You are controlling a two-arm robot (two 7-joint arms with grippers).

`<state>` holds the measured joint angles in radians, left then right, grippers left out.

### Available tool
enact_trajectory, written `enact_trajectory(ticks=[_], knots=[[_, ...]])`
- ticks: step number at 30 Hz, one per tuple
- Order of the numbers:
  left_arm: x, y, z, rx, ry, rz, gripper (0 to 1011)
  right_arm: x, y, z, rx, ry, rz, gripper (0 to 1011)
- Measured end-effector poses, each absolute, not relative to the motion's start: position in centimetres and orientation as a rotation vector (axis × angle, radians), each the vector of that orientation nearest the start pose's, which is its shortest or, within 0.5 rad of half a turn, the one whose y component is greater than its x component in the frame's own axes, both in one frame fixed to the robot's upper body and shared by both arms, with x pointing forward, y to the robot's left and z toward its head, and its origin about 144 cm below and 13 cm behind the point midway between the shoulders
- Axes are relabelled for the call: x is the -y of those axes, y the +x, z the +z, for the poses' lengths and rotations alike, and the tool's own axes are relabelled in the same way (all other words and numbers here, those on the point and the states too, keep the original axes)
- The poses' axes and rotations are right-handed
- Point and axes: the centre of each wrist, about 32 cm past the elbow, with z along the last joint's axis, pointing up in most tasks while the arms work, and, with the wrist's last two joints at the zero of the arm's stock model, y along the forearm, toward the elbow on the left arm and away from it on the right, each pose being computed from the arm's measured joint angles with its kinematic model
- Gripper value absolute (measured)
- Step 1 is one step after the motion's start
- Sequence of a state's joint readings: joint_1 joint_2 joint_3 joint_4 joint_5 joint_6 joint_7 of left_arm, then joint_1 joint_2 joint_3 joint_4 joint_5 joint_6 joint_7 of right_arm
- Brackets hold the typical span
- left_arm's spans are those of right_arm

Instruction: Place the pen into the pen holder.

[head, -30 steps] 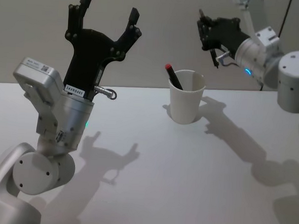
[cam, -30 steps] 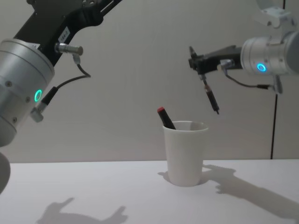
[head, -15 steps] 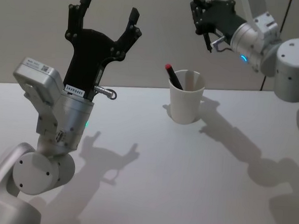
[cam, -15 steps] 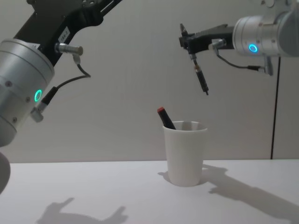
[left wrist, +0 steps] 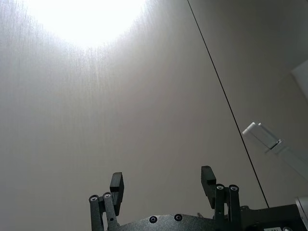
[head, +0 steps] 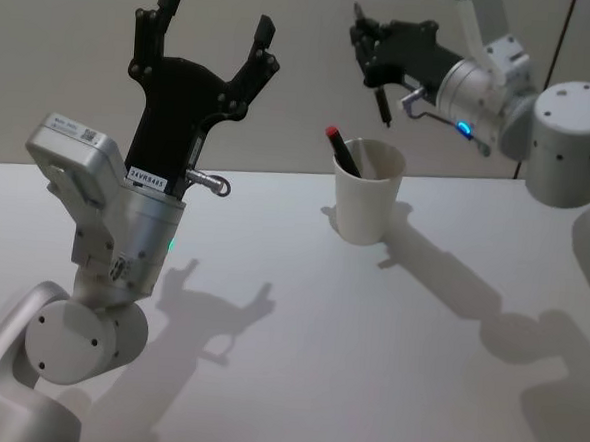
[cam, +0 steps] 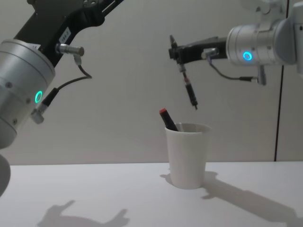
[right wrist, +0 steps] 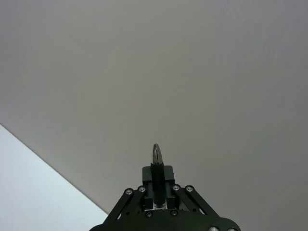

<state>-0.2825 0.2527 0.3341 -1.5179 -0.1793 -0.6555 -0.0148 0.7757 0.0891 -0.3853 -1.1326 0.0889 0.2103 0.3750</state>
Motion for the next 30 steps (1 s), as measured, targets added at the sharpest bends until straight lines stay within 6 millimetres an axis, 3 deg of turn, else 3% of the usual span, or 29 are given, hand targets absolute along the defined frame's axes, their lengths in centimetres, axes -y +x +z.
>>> enact_trajectory(ticks=[20, 29, 30], knots=[[-20.2, 51.8, 121.4, 0.623, -0.58, 1.135, 1001, 15.0, 64.1, 129.6, 0.138, -0.174, -0.9, 132], [-20.2, 51.8, 121.4, 0.623, -0.58, 1.135, 1001, 14.9, 64.2, 129.3, 0.127, -0.181, -0.9, 345], [-20.2, 51.8, 121.4, 0.623, -0.58, 1.135, 1001, 14.9, 64.2, 129.2, 0.126, -0.182, -0.901, 426]])
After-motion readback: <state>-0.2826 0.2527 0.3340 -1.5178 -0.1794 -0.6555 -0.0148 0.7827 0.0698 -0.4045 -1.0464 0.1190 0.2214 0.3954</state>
